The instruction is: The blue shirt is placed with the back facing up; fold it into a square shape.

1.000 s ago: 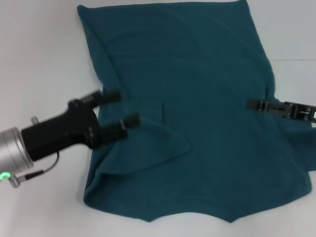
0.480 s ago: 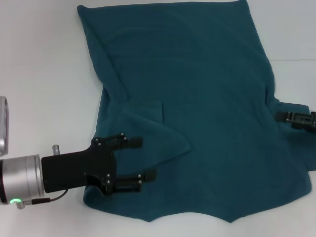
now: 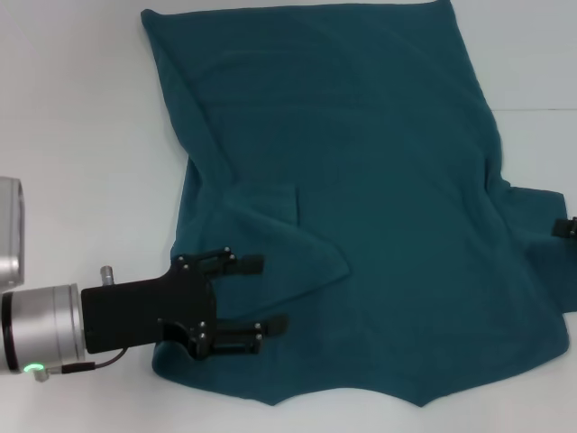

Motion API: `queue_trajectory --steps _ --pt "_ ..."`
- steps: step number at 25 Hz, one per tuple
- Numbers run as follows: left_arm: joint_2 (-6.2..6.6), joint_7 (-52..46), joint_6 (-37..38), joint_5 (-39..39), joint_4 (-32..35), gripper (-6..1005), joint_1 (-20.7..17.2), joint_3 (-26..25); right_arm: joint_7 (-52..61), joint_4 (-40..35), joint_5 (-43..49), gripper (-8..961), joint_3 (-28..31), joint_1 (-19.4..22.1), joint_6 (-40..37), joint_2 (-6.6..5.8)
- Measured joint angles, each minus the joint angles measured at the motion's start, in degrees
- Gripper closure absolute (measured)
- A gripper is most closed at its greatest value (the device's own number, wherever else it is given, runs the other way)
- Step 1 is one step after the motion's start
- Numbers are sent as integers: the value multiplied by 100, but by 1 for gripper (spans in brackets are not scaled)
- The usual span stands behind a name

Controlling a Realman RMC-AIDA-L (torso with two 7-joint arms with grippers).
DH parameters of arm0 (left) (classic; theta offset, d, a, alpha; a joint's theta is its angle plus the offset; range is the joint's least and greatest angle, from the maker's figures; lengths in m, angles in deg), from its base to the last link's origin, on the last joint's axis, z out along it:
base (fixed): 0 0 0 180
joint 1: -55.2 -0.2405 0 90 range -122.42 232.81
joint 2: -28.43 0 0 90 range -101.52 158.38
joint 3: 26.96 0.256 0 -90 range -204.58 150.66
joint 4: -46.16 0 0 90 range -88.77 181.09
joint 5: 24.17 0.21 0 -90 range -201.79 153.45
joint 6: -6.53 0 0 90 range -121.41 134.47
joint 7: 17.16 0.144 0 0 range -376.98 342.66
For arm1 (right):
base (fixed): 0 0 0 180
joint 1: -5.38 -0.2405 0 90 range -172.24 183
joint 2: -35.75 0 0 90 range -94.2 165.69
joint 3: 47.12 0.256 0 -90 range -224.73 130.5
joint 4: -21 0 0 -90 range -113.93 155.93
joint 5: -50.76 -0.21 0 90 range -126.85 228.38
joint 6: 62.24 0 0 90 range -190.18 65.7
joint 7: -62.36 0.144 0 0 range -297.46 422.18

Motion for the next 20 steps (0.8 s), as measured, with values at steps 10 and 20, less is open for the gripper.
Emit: queue_trajectory --steps 10,20 --pt "2 -17 -38 94 -22 152 34 7 -129 13 -1 115 3 -40 395 88" --pt "-6 -5 -36 99 -33 152 37 1 -428 91 -10 117 -24 -148 729 269"
